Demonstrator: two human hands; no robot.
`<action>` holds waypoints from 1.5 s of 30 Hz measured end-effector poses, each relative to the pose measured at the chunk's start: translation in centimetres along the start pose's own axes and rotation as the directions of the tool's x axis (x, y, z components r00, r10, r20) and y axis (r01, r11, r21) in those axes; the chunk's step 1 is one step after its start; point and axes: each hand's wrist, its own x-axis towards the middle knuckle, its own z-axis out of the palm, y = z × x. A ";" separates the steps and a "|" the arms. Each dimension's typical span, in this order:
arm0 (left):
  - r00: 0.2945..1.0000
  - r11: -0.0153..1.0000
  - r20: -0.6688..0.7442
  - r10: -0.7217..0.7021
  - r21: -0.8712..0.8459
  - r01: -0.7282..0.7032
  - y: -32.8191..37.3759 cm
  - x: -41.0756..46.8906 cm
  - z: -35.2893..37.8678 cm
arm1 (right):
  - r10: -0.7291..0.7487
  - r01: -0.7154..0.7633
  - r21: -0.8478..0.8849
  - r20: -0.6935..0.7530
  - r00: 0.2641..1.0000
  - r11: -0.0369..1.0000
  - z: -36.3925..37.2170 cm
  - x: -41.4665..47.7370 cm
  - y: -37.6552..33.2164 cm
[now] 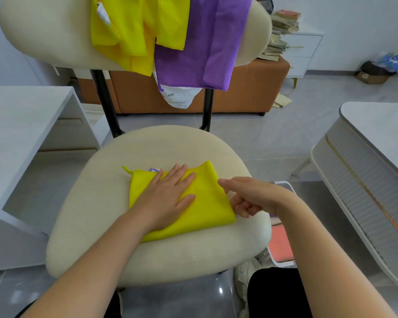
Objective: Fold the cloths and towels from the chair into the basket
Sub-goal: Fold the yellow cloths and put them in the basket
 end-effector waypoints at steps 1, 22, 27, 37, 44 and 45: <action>1.000 1.000 0.000 0.005 0.001 -0.005 -0.1 0.1 0.0 | -0.007 0.007 0.012 0.017 1.000 1.000 -0.1 -0.1 0.2; 0.875 0.975 -0.446 -0.187 -0.193 0.110 -1.5 -0.9 -1.8 | -0.557 0.299 -0.734 -0.128 0.821 0.610 5.0 2.8 -0.6; 0.798 0.805 -0.286 -0.530 -0.466 0.368 -2.8 -3.5 -2.5 | -0.438 0.156 -0.832 -0.114 0.892 0.532 6.8 4.3 -0.2; 0.784 0.342 0.301 -0.543 -0.774 0.534 -4.2 -7.1 -3.5 | -0.452 0.140 -0.838 -0.137 0.881 0.527 7.0 4.4 0.0; 0.791 0.432 0.381 -0.479 -0.682 0.590 -4.7 -7.6 -3.4 | -0.448 0.139 -0.832 -0.142 0.882 0.537 7.0 4.3 -0.1; 0.785 0.435 0.379 -0.490 -0.673 0.598 -4.7 -7.4 -3.4 | -0.449 0.139 -0.833 -0.142 0.882 0.536 7.0 4.3 -0.1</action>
